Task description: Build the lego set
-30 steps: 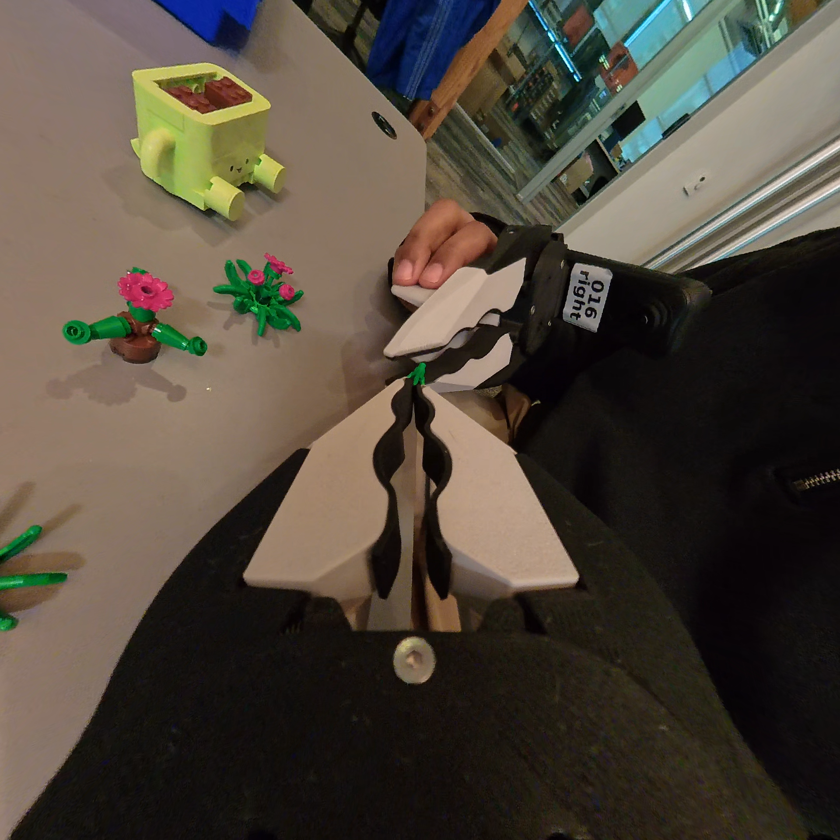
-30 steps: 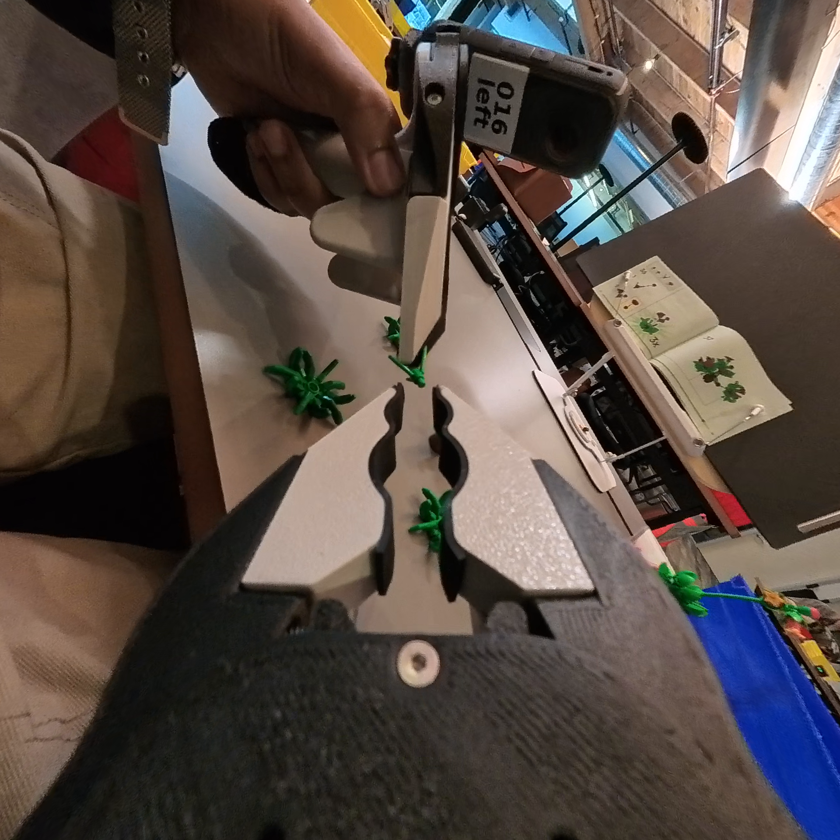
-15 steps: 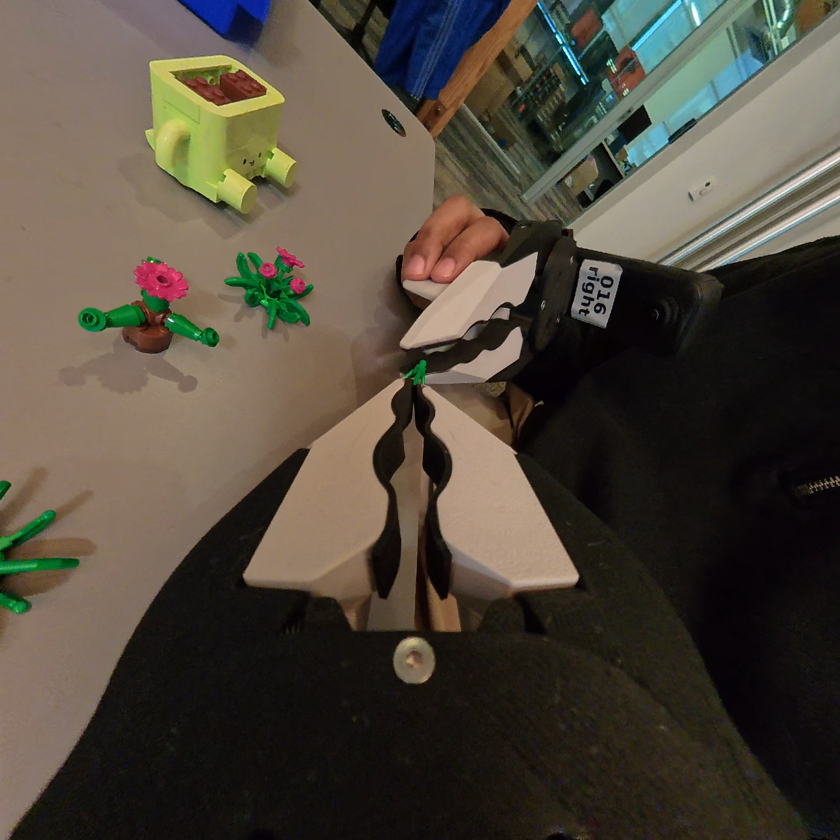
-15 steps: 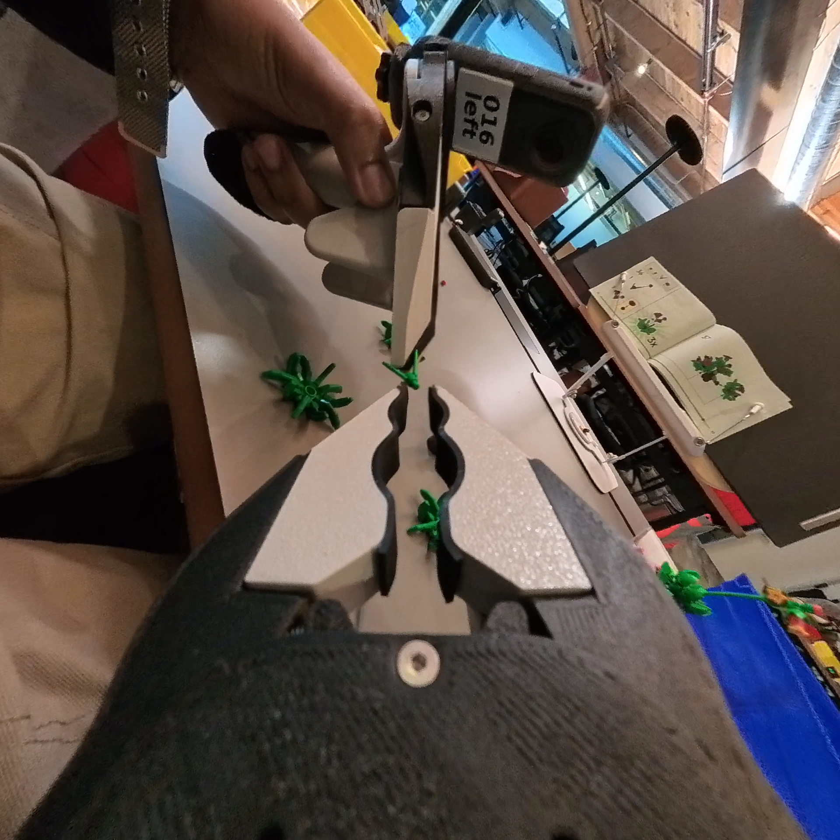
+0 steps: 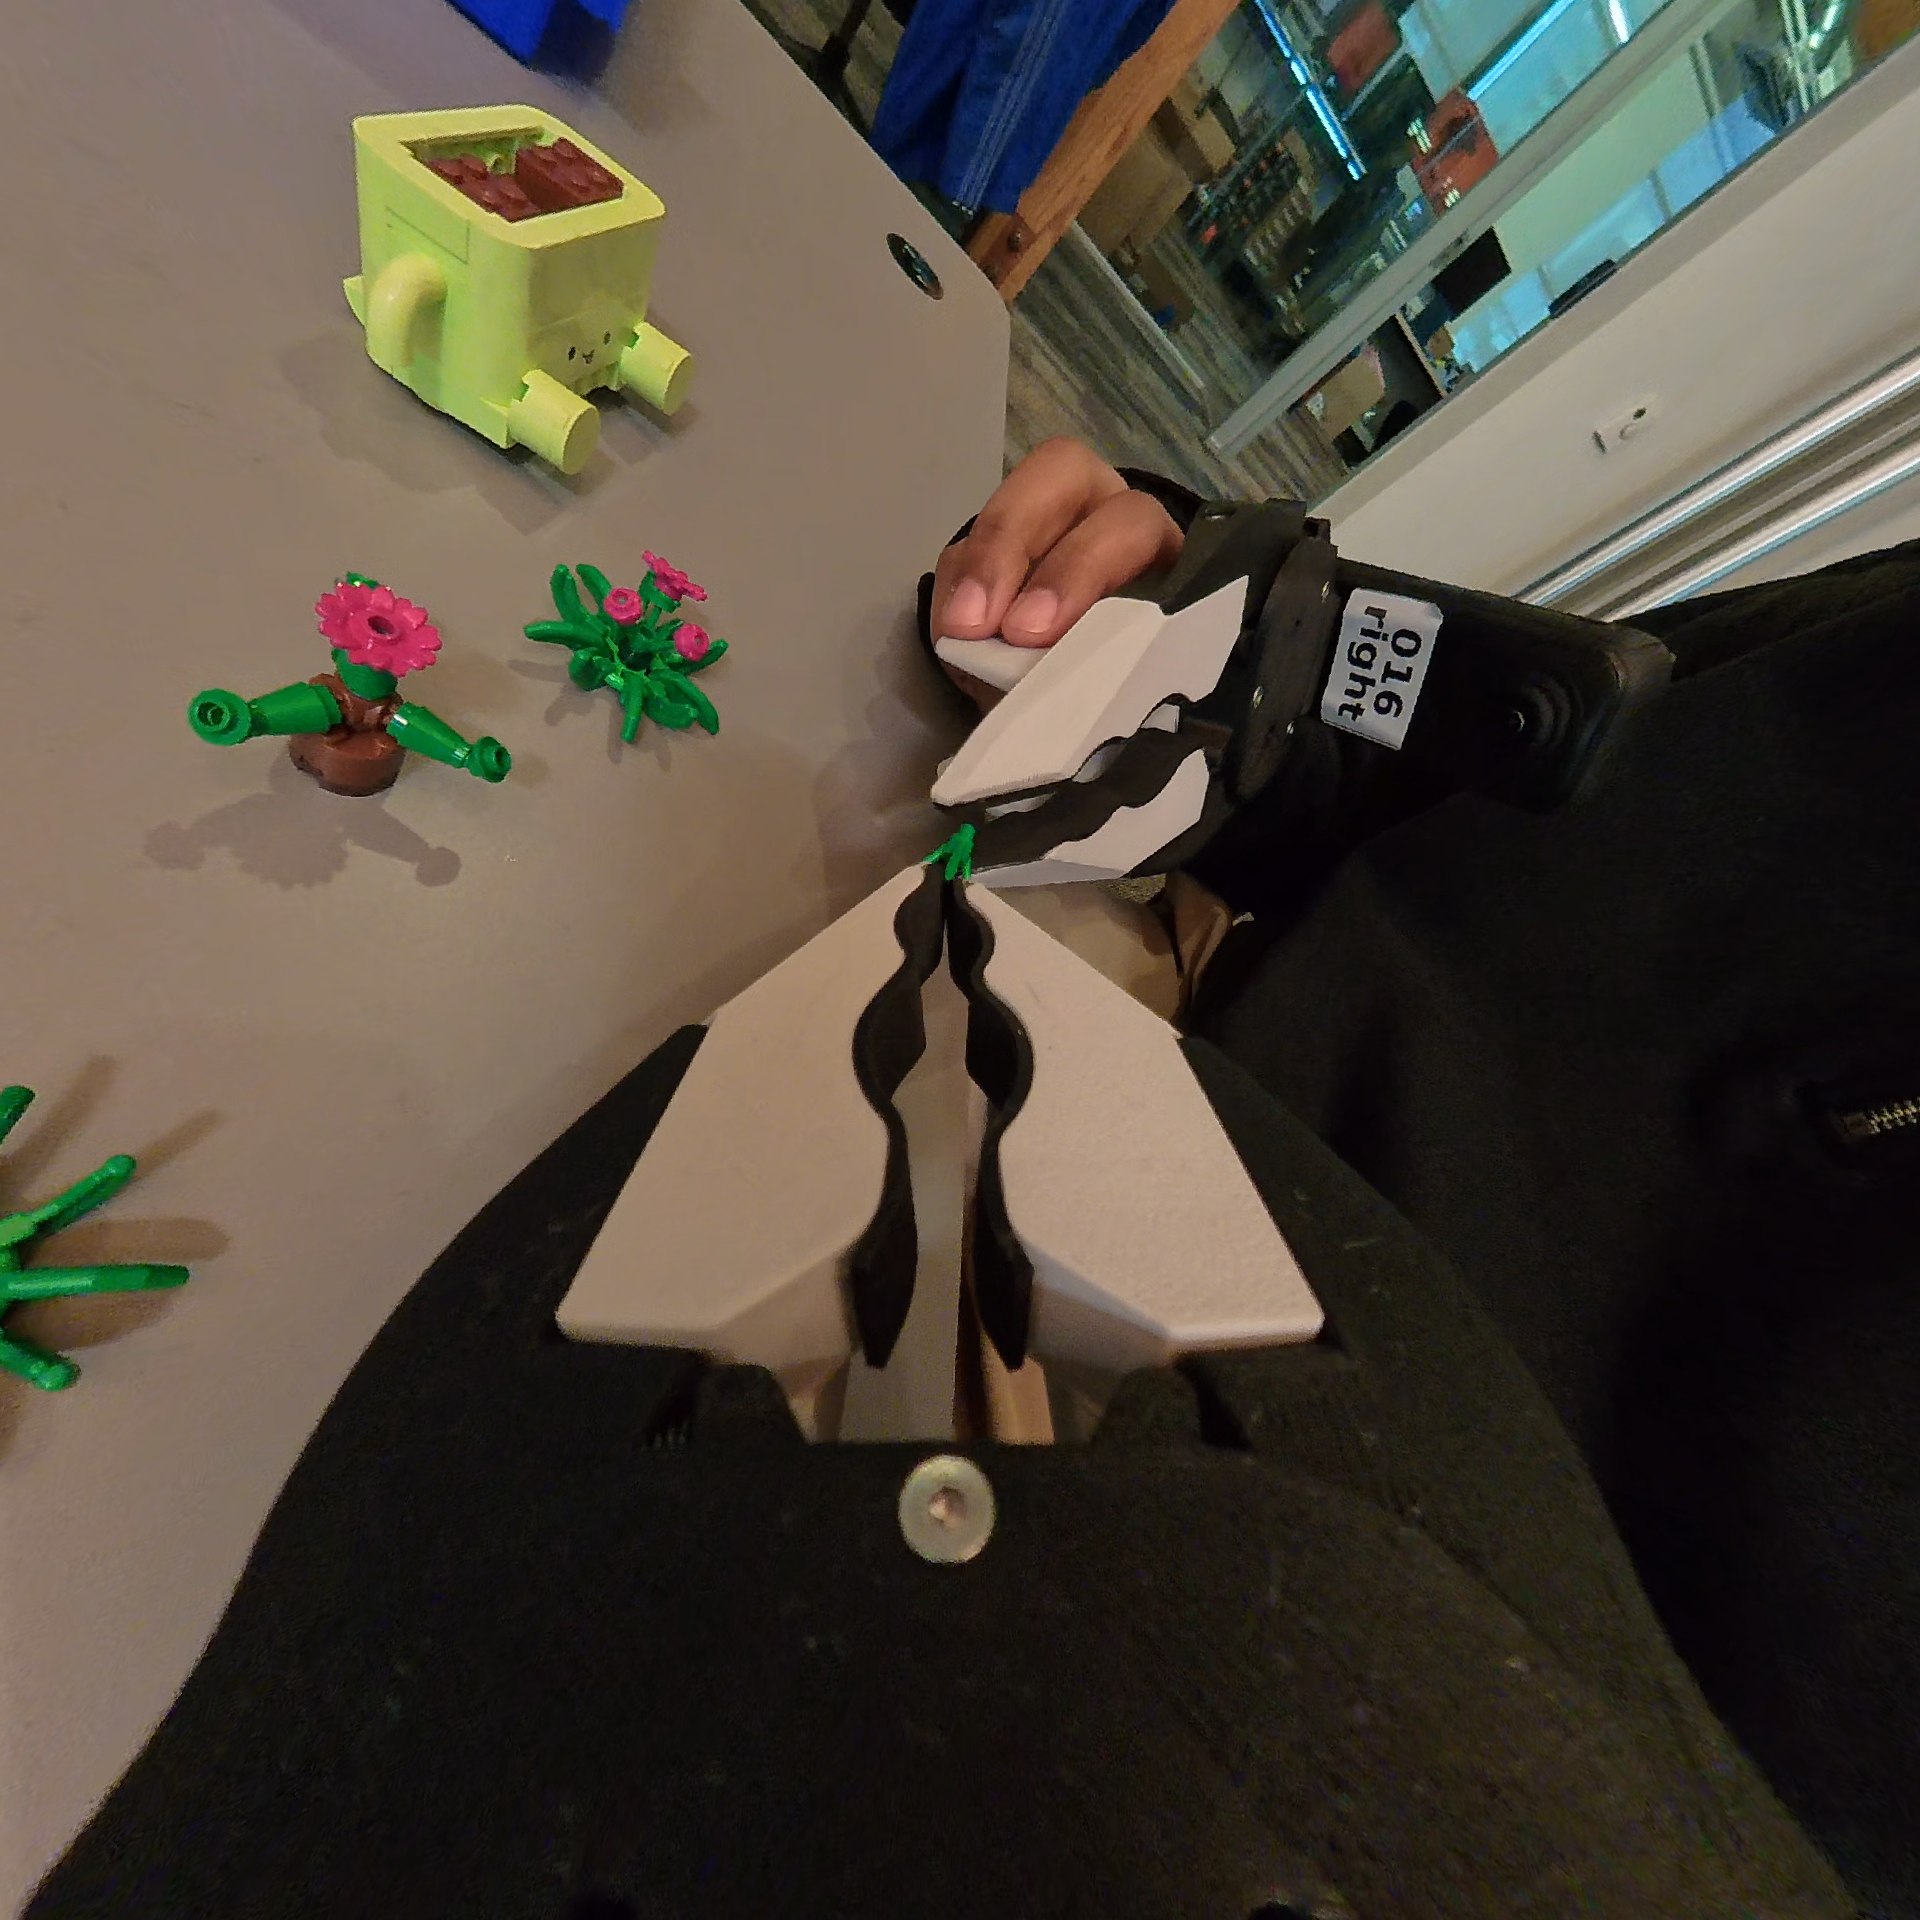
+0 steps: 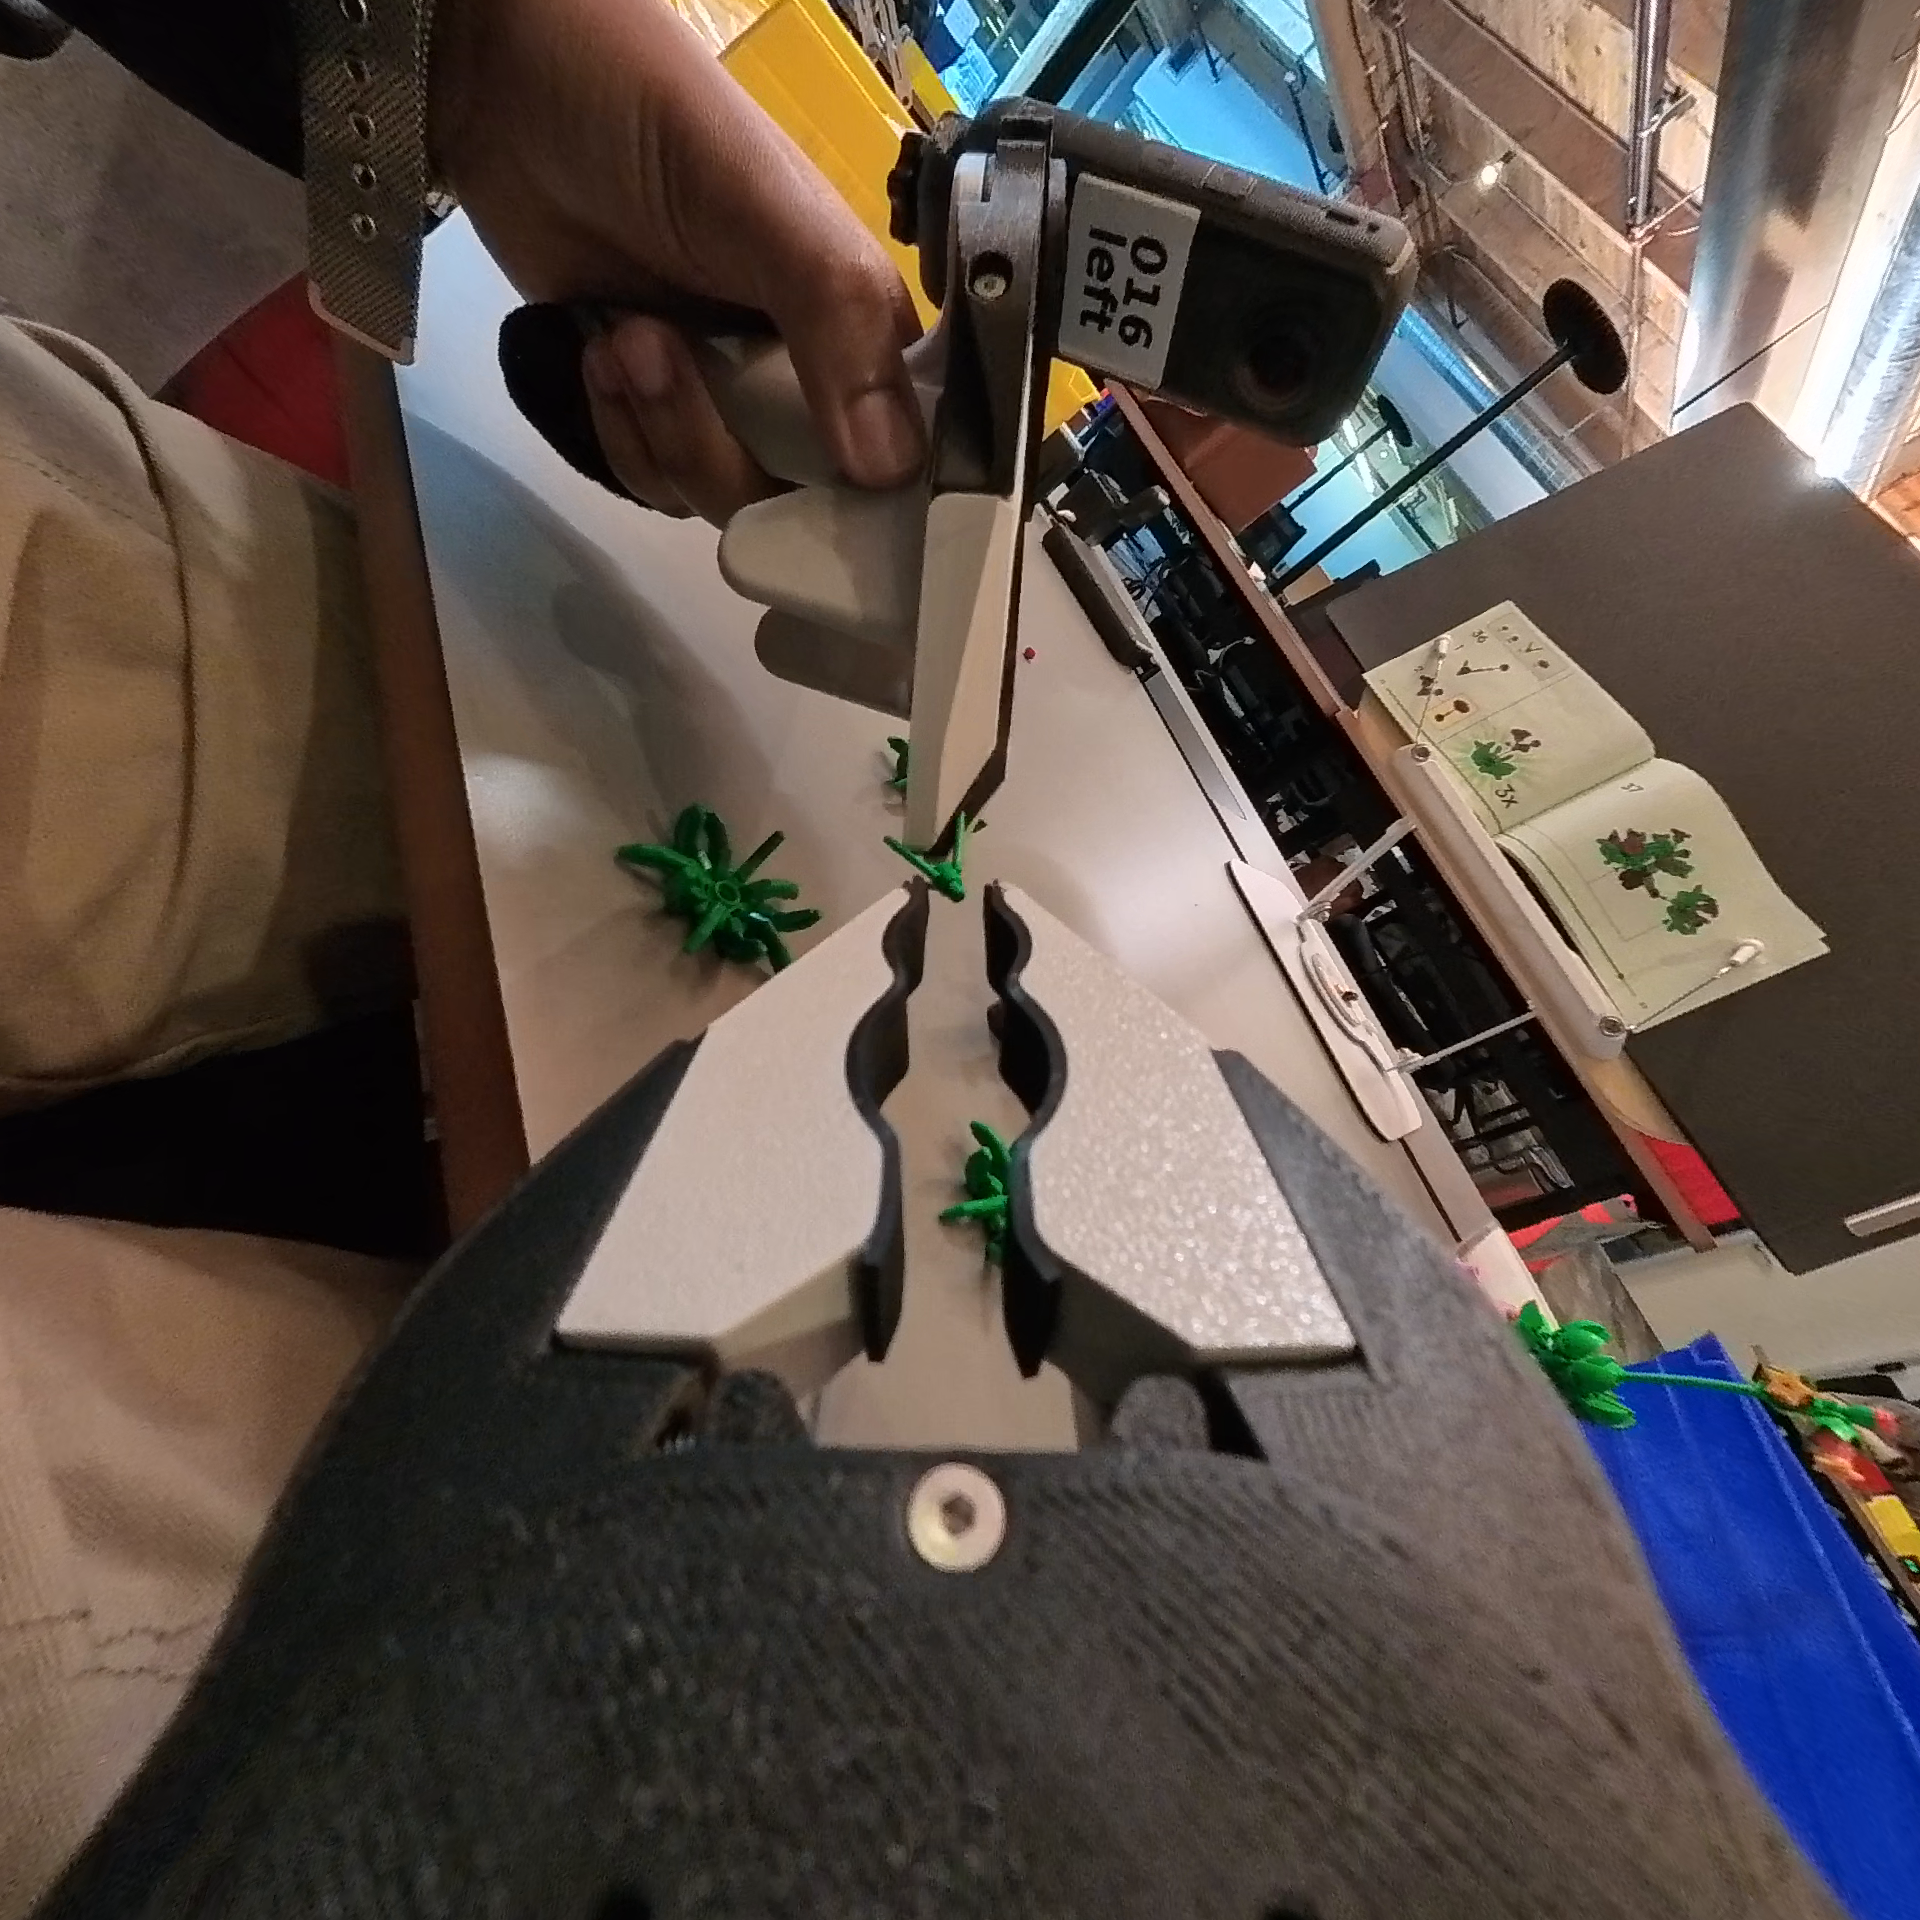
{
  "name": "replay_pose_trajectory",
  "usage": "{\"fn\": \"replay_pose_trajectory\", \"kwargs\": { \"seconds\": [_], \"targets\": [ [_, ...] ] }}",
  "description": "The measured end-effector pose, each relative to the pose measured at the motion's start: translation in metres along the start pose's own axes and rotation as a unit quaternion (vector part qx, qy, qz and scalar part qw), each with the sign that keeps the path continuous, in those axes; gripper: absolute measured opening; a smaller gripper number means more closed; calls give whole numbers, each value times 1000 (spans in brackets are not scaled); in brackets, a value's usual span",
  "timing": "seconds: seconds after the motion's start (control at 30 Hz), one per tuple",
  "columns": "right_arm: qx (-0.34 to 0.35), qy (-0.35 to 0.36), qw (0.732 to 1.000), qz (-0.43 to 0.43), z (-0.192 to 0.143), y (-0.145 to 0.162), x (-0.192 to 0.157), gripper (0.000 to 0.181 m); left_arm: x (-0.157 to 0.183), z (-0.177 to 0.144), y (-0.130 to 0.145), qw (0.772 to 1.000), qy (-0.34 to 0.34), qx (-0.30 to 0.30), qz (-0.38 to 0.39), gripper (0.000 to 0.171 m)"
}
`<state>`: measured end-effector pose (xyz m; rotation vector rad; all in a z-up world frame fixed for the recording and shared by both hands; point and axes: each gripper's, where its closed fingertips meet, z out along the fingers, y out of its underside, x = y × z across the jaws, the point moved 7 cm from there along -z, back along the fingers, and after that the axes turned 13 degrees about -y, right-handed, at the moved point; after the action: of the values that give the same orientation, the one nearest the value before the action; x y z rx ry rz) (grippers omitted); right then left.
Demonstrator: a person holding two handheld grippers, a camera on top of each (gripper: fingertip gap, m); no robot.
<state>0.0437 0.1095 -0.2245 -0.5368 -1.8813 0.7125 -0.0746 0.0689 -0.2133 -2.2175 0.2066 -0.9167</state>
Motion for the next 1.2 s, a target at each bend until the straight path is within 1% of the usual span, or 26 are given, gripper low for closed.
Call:
{"fn": "replay_pose_trajectory", "kwargs": {
  "seconds": [0.43,0.83,0.93,1.03,1.2],
  "targets": [
    [-6,-11,1000,-9,1,0,-3,3,0,1,1,1000,0,-3,-1,0],
    [-14,-14,1000,-7,3,1,-3,3,-2,2,0,1000,0,6,-1,0],
    [-9,-9,1000,-2,1,1,-1,3,-1,-2,-2,1000,9,23,-3,0],
    [-4,-4,1000,7,0,1,1,3,-1,-7,-6,999,18,47,-7,5],
    [2,12,1000,25,-2,2,7,3,-8,-14,-10,996,2,86,-14,11]
  ]
}}
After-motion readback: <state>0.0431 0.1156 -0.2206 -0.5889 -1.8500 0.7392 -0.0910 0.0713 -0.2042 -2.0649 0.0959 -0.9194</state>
